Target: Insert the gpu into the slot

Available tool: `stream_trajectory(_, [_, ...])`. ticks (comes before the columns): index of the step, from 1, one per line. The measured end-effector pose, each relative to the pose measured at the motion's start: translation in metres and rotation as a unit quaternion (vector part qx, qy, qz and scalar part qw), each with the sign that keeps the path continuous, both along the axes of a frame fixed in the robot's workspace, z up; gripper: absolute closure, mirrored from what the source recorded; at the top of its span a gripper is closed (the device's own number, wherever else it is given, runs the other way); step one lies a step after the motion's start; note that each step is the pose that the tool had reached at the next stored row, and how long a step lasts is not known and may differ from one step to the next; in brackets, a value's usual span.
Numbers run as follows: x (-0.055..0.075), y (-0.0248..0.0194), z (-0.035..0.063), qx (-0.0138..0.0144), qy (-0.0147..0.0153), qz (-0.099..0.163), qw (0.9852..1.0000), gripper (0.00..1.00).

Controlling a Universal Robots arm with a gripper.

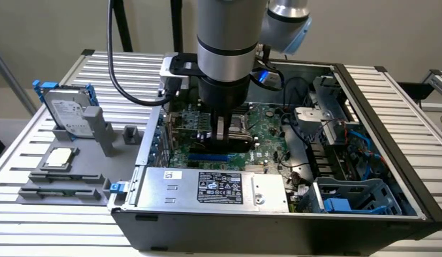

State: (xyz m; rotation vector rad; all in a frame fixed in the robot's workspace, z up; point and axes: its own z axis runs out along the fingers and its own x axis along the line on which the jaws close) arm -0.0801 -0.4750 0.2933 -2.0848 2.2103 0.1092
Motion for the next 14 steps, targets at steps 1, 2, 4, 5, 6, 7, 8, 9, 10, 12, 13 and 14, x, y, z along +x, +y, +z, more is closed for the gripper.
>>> stream_trajectory(1, [0.0, 0.0001, -0.0003, 0.0001, 0.0, 0.0, 1.0, 0.74])
stream_trajectory(2, [0.0, 0.0002, -0.0006, 0.0002, -0.0001, 0.0, 1.0, 0.74])
stream_trajectory(4, [-0.0003, 0.0006, -0.0013, 0.0001, 0.0, 0.0, 1.0, 0.74])
stream_trajectory(5, [-0.0005, 0.001, -0.0017, 0.0001, -0.0001, 0.0, 1.0, 0.74])
stream_trajectory(6, [-0.0006, 0.0013, -0.0021, 0.0002, -0.0001, 0.0, 1.0, 0.74])
stream_trajectory(7, [-0.0009, 0.0016, -0.0025, 0.0001, 0.0, 0.0, 1.0, 0.74])
stream_trajectory(8, [-0.0012, 0.0019, -0.003, 0.0, 0.0, 0.0, 1.0, 0.74])
stream_trajectory(9, [-0.0015, 0.0021, -0.0035, -0.0003, 0.0, 0.0, 1.0, 0.74])
stream_trajectory(10, [-0.0019, 0.0024, -0.0041, -0.0004, 0.0, 0.0, 1.0, 0.74])
stream_trajectory(12, [-0.0024, 0.0028, -0.0057, -0.0006, 0.0, 0.0, 1.0, 0.74])
stream_trajectory(13, [-0.0025, 0.0029, -0.0064, -0.0008, 0.0001, 0.0, 1.0, 0.74])
stream_trajectory(14, [-0.0025, 0.003, -0.007, -0.0009, 0.0004, 0.0, 1.0, 0.74])
